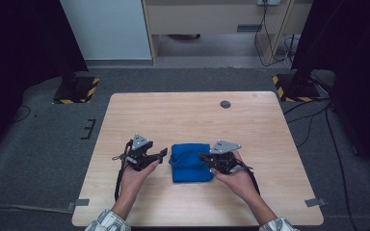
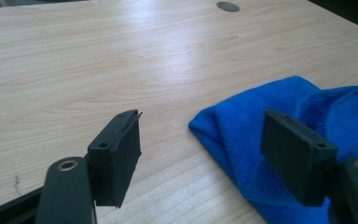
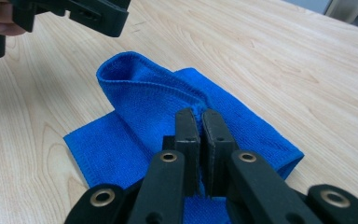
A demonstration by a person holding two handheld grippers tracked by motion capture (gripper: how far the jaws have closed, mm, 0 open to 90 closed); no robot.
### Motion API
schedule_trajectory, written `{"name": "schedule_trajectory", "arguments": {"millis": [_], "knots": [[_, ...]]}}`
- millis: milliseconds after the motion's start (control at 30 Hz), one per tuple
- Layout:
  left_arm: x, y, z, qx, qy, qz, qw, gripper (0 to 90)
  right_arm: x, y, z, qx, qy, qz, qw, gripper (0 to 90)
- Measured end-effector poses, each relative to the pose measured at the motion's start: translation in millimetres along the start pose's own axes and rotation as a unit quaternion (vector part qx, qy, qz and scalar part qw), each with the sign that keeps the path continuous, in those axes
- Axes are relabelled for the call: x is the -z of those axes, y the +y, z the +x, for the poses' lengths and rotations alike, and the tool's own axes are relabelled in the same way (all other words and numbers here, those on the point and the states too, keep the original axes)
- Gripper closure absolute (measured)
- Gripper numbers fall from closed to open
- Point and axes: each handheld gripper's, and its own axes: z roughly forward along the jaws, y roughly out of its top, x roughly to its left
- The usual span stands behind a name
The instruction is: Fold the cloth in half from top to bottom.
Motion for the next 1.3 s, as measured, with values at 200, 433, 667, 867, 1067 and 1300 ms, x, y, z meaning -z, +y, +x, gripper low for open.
{"name": "schedule_trajectory", "arguments": {"millis": [200,433,667,867,1067,1300], "knots": [[-7.2,-3.8,-0.3,-0.007,0.006,0.014,0.9999,26.8,5.9,-1.1,-2.5,0.002,-0.006,-0.002,1.0,86.4],[-16.5,-8.3,-8.7,-0.012,0.0,0.026,0.9996,26.3,8.5,-10.1,-4.5,0.002,-0.011,0.01,0.9999,83.9],[-22.2,-11.0,-14.5,-0.018,-0.001,0.037,0.9992,25.7,8.6,-20.6,-2.0,0.012,-0.01,0.033,0.9994,82.8],[-22.4,-12.2,-19.6,-0.023,-0.004,0.035,0.9991,25.5,11.9,-26.0,-0.9,0.016,-0.008,0.041,0.999,82.2],[-26.0,-18.3,-26.0,-0.031,-0.01,0.052,0.9981,25.5,15.6,-28.9,-0.1,0.025,-0.014,0.051,0.9983,81.5],[-20.1,-22.1,-26.8,-0.028,-0.013,0.051,0.9982,25.6,20.3,-31.2,4.2,0.031,-0.011,0.057,0.9979,75.5]]}}
